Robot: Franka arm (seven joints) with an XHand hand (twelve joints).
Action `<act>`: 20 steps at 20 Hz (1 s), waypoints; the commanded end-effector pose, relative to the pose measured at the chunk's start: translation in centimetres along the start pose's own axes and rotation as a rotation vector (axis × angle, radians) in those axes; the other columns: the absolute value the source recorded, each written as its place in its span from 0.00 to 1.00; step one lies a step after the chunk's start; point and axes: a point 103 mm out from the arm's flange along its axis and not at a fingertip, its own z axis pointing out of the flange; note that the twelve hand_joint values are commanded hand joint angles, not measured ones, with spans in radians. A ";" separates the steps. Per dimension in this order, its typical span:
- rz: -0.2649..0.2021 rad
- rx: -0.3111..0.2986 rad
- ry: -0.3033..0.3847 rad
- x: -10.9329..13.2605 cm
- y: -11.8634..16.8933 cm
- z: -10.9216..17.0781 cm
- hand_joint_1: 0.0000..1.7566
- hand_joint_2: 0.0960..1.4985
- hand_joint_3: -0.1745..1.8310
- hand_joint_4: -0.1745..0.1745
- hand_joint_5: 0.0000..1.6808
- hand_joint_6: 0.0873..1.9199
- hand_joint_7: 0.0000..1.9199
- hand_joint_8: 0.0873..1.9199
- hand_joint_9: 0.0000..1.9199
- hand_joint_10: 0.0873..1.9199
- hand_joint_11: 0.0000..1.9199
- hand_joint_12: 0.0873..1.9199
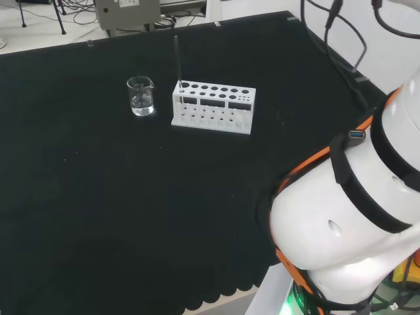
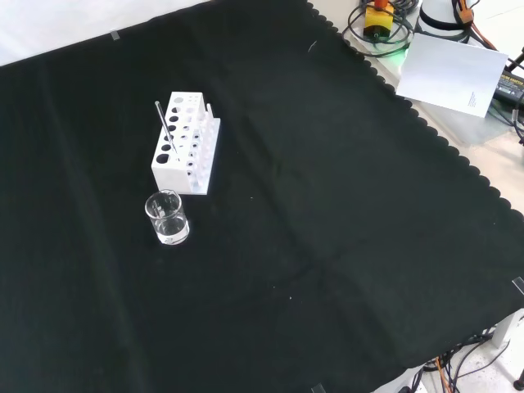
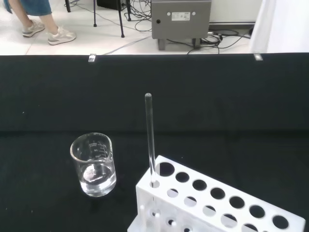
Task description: Take the glass rod from the white test tube rack.
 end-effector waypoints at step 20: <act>-0.091 0.041 0.062 -0.8 12.4 8.9 0.31 0.63 0.29 0.00 0.21 0.07 0.26 0.51 0.32 0.49 0.20 0.70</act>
